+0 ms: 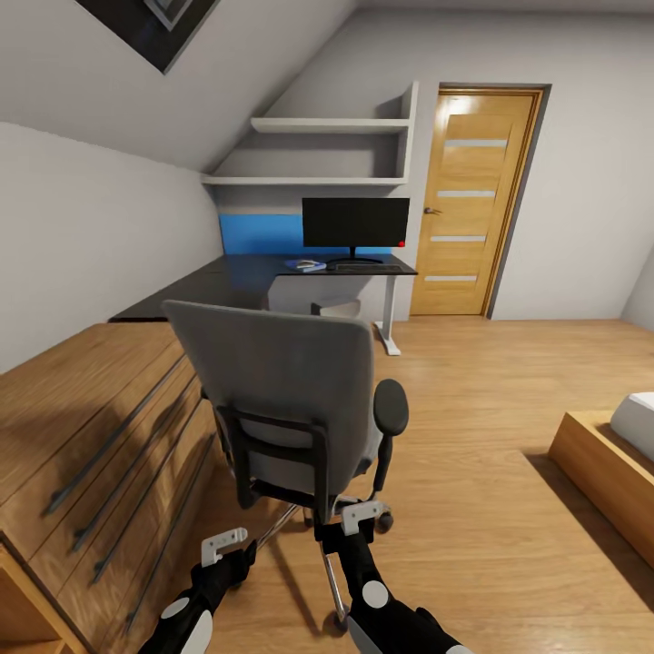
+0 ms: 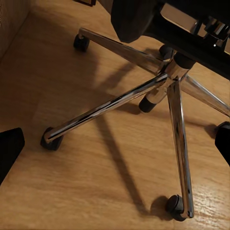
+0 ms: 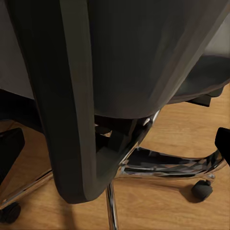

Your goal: In the bedroom, organize the workspace by keeping the computer under the desk, ensuring the monitor is on the desk, placing the keyboard on the desk next to the monitor, placing the mouse on the desk next to the keyboard, moving the folder from the swivel chair onto the desk next to the mouse, stacking the notebook on top of the folder with the pen on top of the notebook, and positioning the swivel chair next to the desk.

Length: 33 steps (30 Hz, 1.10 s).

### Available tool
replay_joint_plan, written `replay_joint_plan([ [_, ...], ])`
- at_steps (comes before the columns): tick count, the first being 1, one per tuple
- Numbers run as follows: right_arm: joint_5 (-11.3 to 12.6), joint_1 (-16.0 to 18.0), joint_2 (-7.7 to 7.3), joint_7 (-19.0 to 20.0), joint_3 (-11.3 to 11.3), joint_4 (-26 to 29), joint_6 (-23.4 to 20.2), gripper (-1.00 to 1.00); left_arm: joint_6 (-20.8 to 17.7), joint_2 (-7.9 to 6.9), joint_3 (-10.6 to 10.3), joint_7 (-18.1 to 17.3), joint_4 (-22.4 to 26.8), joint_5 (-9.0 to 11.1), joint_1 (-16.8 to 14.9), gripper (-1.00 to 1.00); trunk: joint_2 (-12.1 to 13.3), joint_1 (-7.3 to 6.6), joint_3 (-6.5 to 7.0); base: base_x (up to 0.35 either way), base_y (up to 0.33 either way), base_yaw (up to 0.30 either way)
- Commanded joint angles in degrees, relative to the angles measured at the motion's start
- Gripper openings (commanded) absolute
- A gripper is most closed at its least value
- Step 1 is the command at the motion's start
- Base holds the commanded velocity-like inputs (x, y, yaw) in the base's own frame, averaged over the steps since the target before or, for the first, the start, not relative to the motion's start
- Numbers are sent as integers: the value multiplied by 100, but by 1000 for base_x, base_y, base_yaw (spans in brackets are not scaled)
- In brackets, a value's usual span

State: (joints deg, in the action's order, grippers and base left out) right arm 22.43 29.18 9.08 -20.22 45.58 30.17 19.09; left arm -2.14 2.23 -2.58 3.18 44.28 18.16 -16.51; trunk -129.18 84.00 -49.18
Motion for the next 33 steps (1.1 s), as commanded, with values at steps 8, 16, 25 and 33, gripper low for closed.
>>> replay_joint_plan([
  [8, 60, 9, -3, -35, 48, -3, 33, 100, -21, -3, -20, 33, 10, 56, -1, 100, -3, -1, -6, -49, 100, 0],
  [16, 64, 9, -3, -35, 43, -3, 33, 100, -23, -3, -23, 33, 10, 56, -1, 100, -3, -1, -6, -20, 45, 0],
  [25, 68, 9, -7, -35, 40, -3, 33, 100, -22, -3, -24, 33, 10, 56, -1, 100, -3, -1, -6, -3, 7, 0],
  [33, 69, 9, -11, -35, 16, -4, 33, 100, -19, -3, -24, 31, 10, 51, -1, 100, -3, -1, -6, 91, 1, 0],
])
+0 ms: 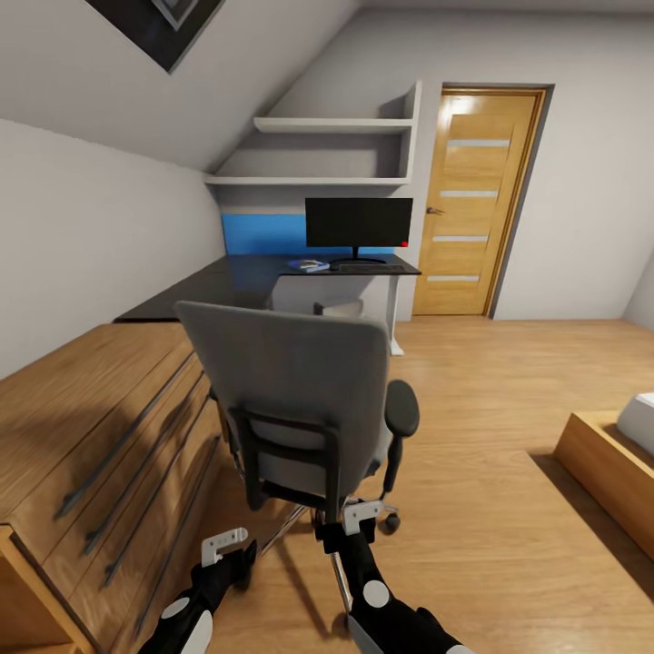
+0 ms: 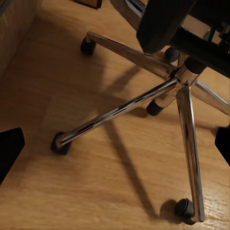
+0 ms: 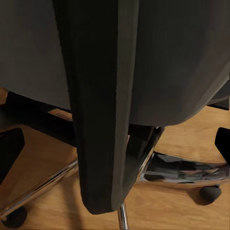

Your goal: In the bedroom, organize the workspace by keeping the computer under the desk, ensuring the monitor is on the desk, placing the keyboard on the desk next to the monitor, placing the mouse on the desk next to the keyboard, moving the folder from the swivel chair onto the desk next to the mouse, stacking the notebook on top of the folder with the pen on top of the notebook, and positioning the swivel chair next to the desk.

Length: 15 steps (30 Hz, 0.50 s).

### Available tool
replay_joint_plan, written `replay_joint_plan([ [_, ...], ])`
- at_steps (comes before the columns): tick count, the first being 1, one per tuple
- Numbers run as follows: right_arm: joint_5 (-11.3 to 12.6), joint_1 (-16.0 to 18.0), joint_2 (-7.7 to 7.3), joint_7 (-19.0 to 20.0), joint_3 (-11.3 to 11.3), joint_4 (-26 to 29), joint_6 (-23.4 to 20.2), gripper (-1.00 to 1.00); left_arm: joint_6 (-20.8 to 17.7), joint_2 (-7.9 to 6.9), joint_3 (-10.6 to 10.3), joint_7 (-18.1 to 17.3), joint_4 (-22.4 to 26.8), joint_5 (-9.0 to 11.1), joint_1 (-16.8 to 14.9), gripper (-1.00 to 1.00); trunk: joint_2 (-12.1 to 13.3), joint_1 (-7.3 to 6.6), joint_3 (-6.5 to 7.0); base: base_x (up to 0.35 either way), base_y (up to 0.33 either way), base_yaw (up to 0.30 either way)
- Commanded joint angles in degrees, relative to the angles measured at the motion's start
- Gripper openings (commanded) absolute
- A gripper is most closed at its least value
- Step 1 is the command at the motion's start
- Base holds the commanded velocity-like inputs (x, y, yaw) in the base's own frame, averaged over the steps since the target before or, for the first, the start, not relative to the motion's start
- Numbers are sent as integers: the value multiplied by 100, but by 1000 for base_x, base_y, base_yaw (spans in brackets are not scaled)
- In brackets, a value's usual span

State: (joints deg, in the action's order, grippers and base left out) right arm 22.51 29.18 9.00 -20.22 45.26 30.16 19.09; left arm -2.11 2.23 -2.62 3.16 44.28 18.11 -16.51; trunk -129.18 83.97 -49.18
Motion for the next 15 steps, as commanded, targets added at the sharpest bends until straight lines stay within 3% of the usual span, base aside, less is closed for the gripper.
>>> replay_joint_plan([
  [1, 60, 9, -3, -35, 44, -6, 33, 100, -21, -3, -19, 33, 10, 56, -1, 100, -2, 1, -6, 226, 0, 0],
  [9, 60, 9, -9, -35, 4, -9, 33, 100, -23, -3, -23, 33, 10, 53, -1, 100, -2, 1, -6, 104, 0, 0],
  [15, 58, 9, -35, -14, -251, -10, 28, 100, -22, -3, -27, 32, 10, 52, -1, 100, -2, 1, -6, 15, 0, 0],
])
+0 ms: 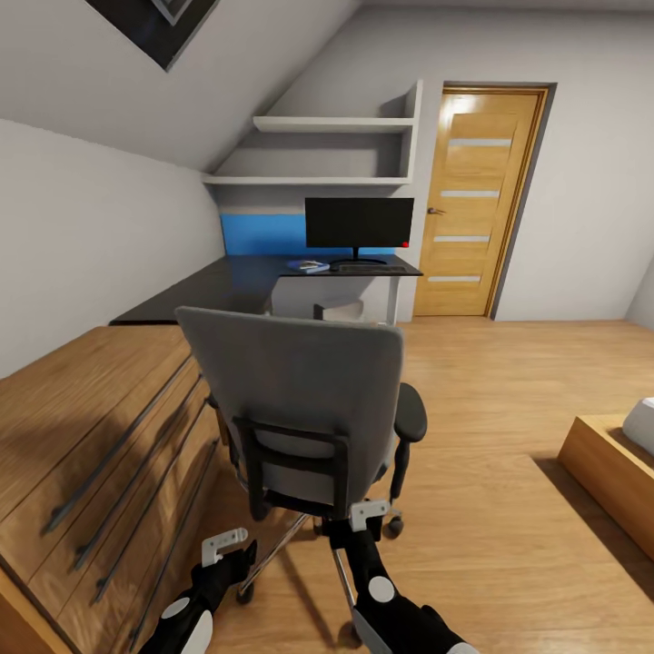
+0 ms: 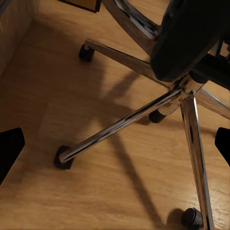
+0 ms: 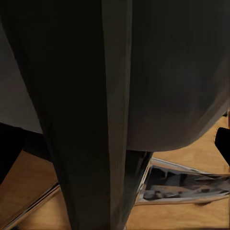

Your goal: In the bedroom, organize the workspace by keeping the computer under the desk, ensuring the monitor is on the desk, placing the keyboard on the desk next to the monitor, placing the mouse on the desk next to the keyboard, moving the folder from the swivel chair onto the desk next to the mouse, stacking the notebook on top of the folder with the pen on top of the notebook, and positioning the swivel chair next to the desk.

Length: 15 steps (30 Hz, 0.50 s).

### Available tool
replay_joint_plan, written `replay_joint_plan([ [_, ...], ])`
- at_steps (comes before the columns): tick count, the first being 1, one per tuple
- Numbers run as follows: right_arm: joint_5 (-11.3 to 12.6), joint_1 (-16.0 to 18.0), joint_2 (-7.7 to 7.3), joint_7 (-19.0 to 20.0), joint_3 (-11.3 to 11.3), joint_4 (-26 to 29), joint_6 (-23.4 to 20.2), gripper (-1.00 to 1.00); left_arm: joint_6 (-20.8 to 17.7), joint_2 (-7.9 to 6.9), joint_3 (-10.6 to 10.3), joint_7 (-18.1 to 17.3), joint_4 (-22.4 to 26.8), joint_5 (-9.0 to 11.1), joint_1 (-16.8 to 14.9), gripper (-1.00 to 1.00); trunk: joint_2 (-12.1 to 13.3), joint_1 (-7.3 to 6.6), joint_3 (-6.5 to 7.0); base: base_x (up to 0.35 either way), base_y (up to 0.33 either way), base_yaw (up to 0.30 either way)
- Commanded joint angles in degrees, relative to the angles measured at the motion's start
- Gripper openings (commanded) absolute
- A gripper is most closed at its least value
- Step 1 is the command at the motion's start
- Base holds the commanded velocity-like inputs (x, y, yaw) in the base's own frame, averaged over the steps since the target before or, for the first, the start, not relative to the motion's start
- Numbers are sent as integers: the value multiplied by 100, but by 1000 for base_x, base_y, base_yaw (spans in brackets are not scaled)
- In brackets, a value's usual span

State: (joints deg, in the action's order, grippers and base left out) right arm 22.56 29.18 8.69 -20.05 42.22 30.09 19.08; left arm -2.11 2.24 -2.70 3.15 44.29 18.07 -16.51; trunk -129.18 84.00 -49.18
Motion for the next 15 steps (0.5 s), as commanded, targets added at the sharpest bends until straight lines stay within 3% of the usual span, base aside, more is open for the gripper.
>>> replay_joint_plan([
  [1, 55, 9, -5, -25, 26, -3, 28, 100, -22, -4, -19, 33, 10, 56, -1, 100, -3, -1, -6, 4, 0, 0],
  [6, 56, 9, -7, -19, -9, -3, 27, 100, -24, -4, -19, 31, 10, 56, -1, 100, -3, -1, -6, 2, -38, 0],
  [15, 56, 9, -7, -16, -20, -3, 29, 100, -20, -4, -20, 28, 10, 56, -1, 100, -3, -1, -6, 0, -142, 0],
])
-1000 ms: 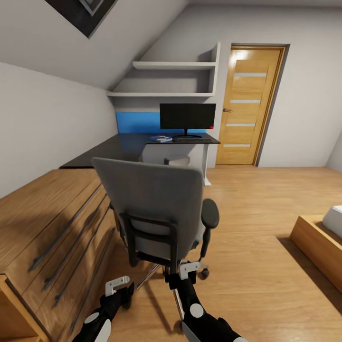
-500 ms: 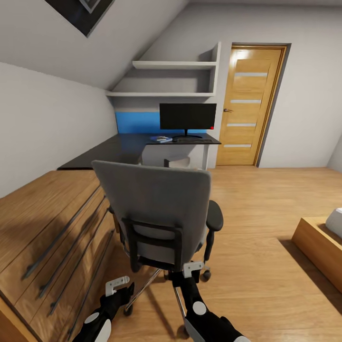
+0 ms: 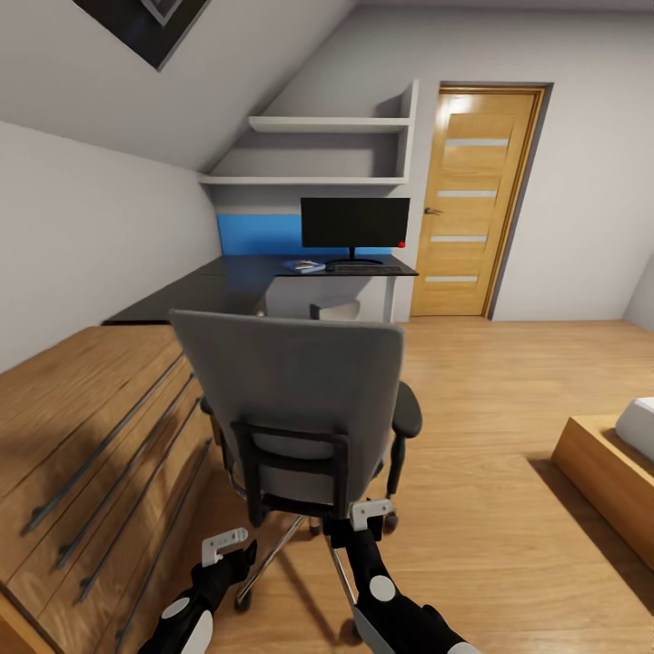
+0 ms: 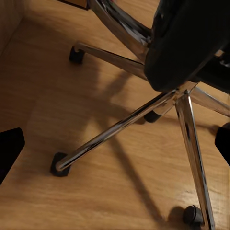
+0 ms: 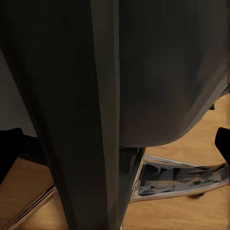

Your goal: In the bedroom, organize the workspace by keeping the computer under the desk, ensuring the monitor is on the desk, placing the keyboard on the desk next to the monitor, placing the mouse on the desk next to the keyboard, moving the folder from the swivel chair onto the desk next to the mouse, stacking the notebook on top of the folder with the pen on top of the notebook, and positioning the swivel chair next to the desk.

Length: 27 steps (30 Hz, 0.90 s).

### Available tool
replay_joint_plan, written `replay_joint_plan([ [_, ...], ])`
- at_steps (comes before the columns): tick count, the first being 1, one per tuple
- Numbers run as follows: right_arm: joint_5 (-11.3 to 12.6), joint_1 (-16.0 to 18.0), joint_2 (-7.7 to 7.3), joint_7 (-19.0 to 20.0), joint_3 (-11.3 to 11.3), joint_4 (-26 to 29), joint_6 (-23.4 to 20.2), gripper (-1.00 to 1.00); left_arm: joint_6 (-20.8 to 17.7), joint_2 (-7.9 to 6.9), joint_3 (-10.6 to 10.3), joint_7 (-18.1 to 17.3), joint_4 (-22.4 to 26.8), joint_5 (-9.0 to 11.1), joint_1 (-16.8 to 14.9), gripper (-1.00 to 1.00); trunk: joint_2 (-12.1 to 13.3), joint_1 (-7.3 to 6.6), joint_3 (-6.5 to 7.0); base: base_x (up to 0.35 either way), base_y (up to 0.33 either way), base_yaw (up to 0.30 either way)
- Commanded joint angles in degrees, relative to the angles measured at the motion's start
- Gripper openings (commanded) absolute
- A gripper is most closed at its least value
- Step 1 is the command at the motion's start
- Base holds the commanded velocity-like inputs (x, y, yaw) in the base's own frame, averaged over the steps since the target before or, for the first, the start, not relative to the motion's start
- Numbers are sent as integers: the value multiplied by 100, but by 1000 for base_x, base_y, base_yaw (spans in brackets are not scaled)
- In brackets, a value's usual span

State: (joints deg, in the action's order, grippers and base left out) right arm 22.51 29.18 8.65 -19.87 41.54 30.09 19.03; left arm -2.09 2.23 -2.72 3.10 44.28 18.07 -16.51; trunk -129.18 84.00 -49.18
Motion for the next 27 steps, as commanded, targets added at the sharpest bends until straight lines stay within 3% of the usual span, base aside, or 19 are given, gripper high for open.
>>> replay_joint_plan([
  [1, 60, 8, -4, -35, 48, -3, 34, 100, -23, -3, -18, 33, 10, 56, -1, 100, -3, -1, -6, 0, -69, 0],
  [10, 61, 8, -11, -35, 48, -3, 33, 100, -22, -3, -18, 32, 10, 58, -1, 100, -3, -1, -6, 0, -198, 0],
  [27, 59, 8, -12, -35, 47, -5, 32, 100, 39, 15, -64, 25, -133, 40, -1, 100, -3, -1, -6, 0, -12, 0],
])
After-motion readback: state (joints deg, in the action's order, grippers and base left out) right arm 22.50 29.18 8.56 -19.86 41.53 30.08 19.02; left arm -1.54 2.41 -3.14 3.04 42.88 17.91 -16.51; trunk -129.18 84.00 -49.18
